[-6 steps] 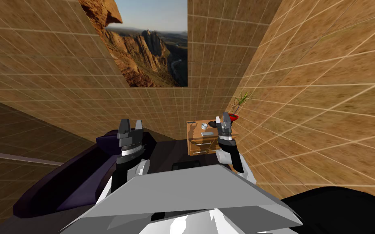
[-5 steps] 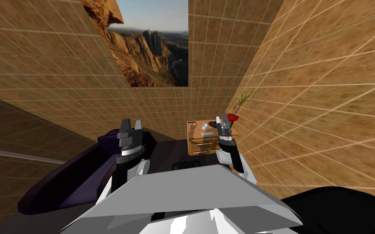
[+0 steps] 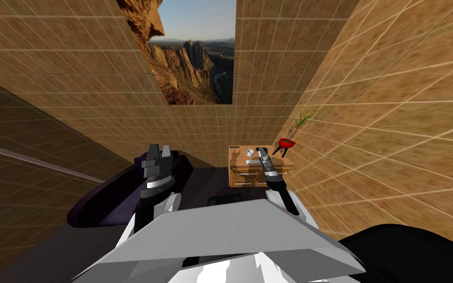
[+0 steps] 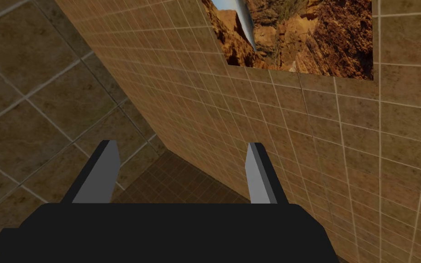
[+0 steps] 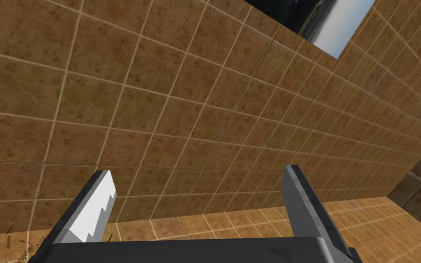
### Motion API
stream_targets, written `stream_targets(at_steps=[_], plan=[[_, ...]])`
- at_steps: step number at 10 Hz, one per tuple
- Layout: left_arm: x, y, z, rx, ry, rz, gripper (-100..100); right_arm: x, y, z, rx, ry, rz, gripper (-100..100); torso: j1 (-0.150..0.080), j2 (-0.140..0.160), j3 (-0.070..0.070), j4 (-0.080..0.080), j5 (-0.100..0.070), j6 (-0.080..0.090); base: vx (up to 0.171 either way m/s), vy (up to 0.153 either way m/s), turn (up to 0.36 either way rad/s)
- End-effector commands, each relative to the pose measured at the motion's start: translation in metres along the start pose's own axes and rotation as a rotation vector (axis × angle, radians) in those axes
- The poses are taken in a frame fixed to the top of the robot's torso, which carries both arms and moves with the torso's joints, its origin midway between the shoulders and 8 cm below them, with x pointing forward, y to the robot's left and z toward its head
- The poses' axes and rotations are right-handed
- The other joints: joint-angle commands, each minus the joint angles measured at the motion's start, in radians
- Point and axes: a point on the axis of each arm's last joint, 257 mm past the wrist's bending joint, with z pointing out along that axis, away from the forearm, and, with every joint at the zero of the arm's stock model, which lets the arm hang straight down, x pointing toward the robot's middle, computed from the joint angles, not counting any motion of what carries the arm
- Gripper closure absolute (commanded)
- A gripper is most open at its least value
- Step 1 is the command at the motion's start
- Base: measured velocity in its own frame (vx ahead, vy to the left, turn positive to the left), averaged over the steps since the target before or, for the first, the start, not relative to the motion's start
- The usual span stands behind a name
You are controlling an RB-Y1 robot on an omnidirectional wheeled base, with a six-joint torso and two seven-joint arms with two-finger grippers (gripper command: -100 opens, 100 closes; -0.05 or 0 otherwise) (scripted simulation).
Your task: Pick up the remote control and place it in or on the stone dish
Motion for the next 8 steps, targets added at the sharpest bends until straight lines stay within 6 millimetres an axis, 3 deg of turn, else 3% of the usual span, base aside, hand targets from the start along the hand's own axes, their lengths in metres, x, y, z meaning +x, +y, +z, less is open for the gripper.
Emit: stream_targets(at_steps=[1, 2, 5, 8], plan=[[0.000, 0.000, 0.000, 0.000, 0.000, 0.000, 0, 0.010, -0.036, -0.018, 0.092, 0.071, -0.078, -100, 0.000, 0.000, 0.000, 0.000, 0.000, 0.000, -0.052, 0.008, 0.175], [0.000, 0.000, 0.000, 0.000, 0.000, 0.000, 0, 0.011, -0.038, -0.019, 0.096, 0.072, -0.077, -100, 0.000, 0.000, 0.000, 0.000, 0.000, 0.000, -0.034, 0.001, 0.043], [0.000, 0.000, 0.000, 0.000, 0.000, 0.000, 0, 0.024, -0.109, -0.075, 0.274, 0.221, -0.231, -100, -0.001, -0.002, -0.001, 0.000, 0.000, 0.000, -0.033, 0.001, 0.195], [0.000, 0.000, 0.000, 0.000, 0.000, 0.000, 0, 0.027, -0.142, -0.107, 0.354, 0.292, -0.291, -100, 0.000, -0.003, -0.002, 0.000, 0.000, 0.000, -0.015, 0.006, 0.077]])
